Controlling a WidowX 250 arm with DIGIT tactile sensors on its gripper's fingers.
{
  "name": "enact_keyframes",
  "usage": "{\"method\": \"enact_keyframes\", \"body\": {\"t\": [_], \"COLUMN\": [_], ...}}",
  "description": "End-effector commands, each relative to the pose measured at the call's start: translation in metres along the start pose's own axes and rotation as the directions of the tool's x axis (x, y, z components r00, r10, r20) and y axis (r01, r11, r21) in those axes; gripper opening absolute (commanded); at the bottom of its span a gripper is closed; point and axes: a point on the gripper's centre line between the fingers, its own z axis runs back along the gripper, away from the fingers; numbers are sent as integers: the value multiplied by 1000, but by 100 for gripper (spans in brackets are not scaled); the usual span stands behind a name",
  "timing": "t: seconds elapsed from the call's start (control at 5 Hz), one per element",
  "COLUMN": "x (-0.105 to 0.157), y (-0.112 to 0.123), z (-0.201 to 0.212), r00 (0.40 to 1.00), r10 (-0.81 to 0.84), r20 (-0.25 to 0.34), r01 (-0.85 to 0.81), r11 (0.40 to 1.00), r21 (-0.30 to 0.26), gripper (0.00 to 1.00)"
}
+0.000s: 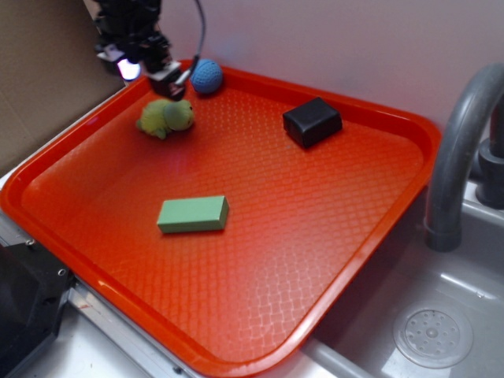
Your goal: Grab the blue ball.
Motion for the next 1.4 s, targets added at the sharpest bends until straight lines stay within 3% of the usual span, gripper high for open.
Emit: {"method": "enact_keyframes", "body": {"t": [0.0,0.4,0.8,1.0,1.2], "x": [28,55,70,72,75], "y": [-18,-15,-21,-18,-16], "z": [42,54,28,13,11], "r00": [989,979,979,973,973], "r10": [-27,57,67,38,13], "r20": [144,197,194,229,230], "r01": [34,-29,-38,-5,13], "r11": [998,989,988,989,994], "r21": [-47,-143,-148,-145,-109], "gripper": [100,100,100,100,100]}}
